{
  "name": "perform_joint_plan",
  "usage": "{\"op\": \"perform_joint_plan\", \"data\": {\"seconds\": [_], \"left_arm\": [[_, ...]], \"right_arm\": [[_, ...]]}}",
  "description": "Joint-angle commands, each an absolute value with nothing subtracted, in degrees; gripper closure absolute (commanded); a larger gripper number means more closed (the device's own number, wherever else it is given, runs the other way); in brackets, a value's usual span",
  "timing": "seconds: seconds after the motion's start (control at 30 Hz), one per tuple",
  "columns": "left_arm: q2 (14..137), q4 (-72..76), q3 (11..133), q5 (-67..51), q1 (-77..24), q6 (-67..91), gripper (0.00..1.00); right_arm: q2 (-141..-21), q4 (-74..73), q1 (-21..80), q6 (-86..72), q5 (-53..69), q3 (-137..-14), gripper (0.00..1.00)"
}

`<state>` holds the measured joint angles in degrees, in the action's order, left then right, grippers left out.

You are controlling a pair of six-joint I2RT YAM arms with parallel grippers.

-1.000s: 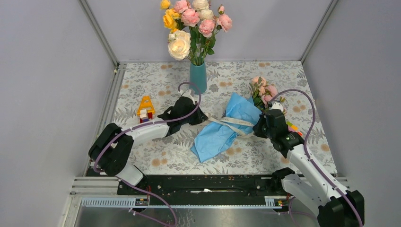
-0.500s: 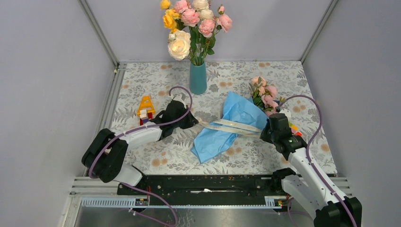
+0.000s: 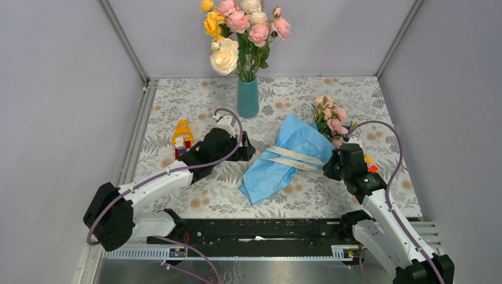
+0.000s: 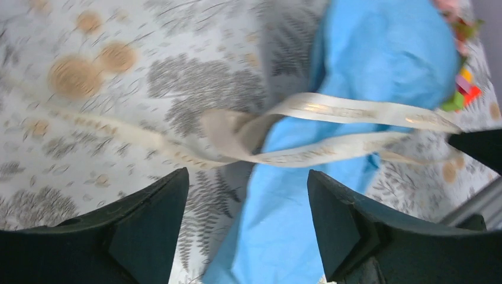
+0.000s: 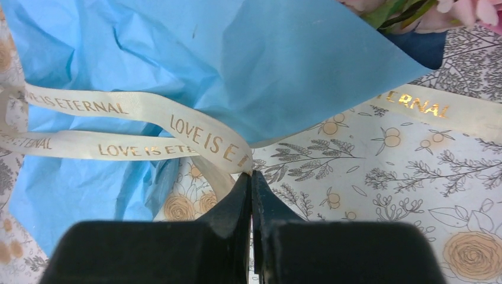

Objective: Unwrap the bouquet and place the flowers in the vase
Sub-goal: Untie the ribbon from the wrapping paper.

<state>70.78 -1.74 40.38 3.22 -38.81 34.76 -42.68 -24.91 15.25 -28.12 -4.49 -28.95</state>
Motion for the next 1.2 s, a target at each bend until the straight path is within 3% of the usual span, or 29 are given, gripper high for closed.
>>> {"op": "perform_joint_plan", "data": {"seconds": [0.0, 0.2, 0.4, 1.0, 1.17], "left_arm": [[68.39, -0.63, 47.35, 7.39, -47.31, 22.16, 0.22], [79.43, 1.64, 55.15, -3.87, -55.26, 12.24, 0.22], [91.34, 4.14, 61.80, -7.46, -59.39, 7.19, 0.23], [102.77, 7.95, 67.31, 4.50, -62.93, 1.99, 0.23], [104.95, 7.71, 67.53, 6.10, -63.06, 1.62, 0.32]], "right_arm": [[-43.04, -22.61, 14.94, -27.73, -0.31, -28.42, 1.00], [-43.08, -22.27, 14.99, -28.41, -0.18, -28.55, 1.00], [-42.74, -22.07, 14.94, -29.06, -0.18, -28.50, 1.00], [-43.18, -20.99, 14.97, -29.75, 2.68, -27.53, 1.00], [-44.12, -20.50, 14.94, -29.98, 3.36, -27.54, 1.00]]}}
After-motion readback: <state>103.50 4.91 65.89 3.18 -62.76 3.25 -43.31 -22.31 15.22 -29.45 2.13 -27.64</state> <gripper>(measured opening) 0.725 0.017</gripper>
